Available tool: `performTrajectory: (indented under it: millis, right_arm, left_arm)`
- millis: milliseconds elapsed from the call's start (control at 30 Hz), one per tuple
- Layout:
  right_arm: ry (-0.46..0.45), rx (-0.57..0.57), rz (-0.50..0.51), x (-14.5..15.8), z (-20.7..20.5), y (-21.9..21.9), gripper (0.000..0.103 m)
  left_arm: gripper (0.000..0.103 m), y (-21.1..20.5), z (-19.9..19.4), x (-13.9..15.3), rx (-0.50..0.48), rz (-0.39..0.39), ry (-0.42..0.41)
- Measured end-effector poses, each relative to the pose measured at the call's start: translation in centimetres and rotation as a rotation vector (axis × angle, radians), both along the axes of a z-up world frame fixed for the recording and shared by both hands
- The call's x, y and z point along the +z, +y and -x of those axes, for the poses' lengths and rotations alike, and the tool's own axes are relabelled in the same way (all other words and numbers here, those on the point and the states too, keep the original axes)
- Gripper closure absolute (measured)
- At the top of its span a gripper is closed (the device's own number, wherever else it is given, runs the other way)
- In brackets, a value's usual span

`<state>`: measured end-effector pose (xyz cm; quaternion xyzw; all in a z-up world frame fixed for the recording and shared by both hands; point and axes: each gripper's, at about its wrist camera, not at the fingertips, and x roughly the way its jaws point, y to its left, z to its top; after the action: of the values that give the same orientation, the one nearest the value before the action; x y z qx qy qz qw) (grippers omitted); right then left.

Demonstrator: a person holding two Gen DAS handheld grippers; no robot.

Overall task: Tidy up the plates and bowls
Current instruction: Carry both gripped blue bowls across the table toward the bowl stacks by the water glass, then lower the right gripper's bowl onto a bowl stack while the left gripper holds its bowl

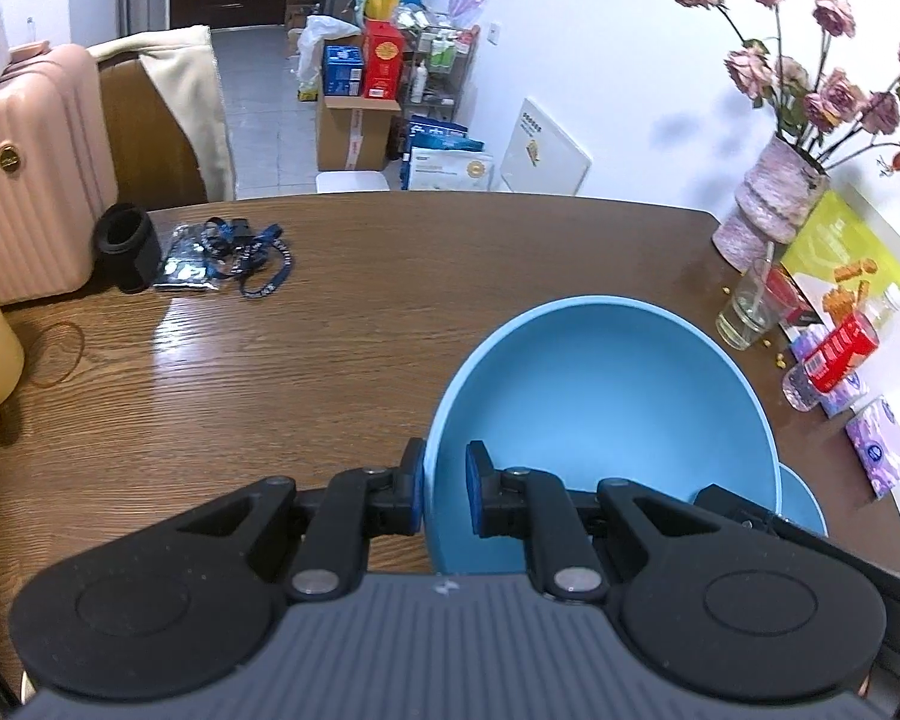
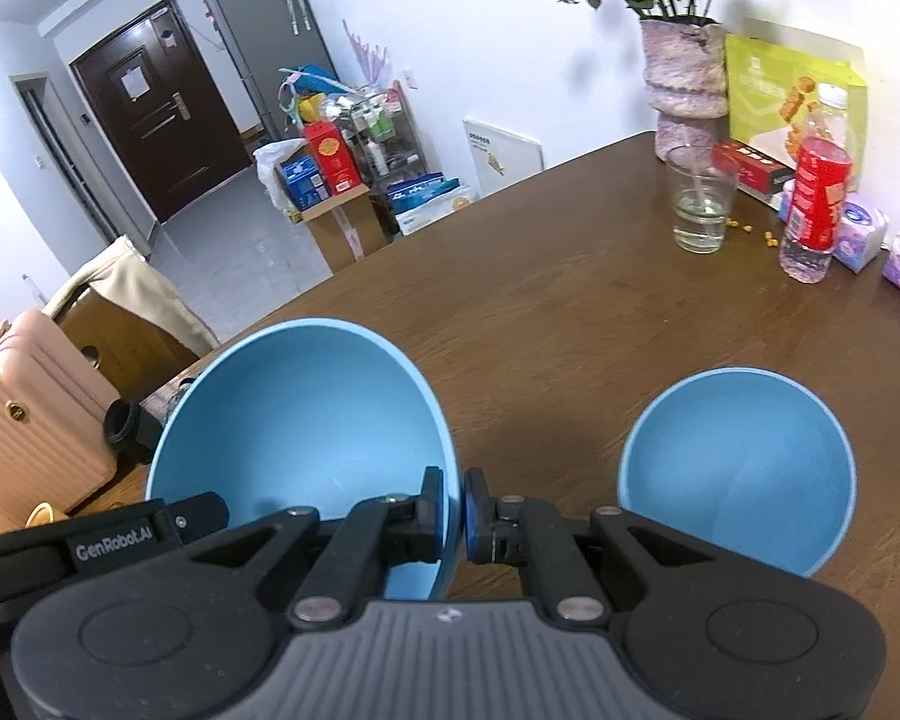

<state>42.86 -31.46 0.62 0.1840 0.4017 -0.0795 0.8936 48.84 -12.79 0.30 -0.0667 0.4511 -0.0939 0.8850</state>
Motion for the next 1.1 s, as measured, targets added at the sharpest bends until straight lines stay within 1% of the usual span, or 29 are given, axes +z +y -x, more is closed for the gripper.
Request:
performTrajectory:
  millis: [500,867,1100]
  right_arm:
    - [-0.016,-0.084,-0.011,0.3,2.4,-4.6,0.096]
    - [-0.023,-0.134,-0.007,0.7,3.8,-7.9,0.096]
    - [-0.021,-0.166,0.000,0.8,4.7,-10.6,0.096]
  left_arm:
    - [0.089,-5.2,0.8,0.6,-0.088,-0.008,-0.012]
    - [0.089,-9.2,1.1,1.1,-0.139,0.010,-0.017]
    - [0.089,-12.2,1.3,0.9,-0.174,0.026,-0.011]
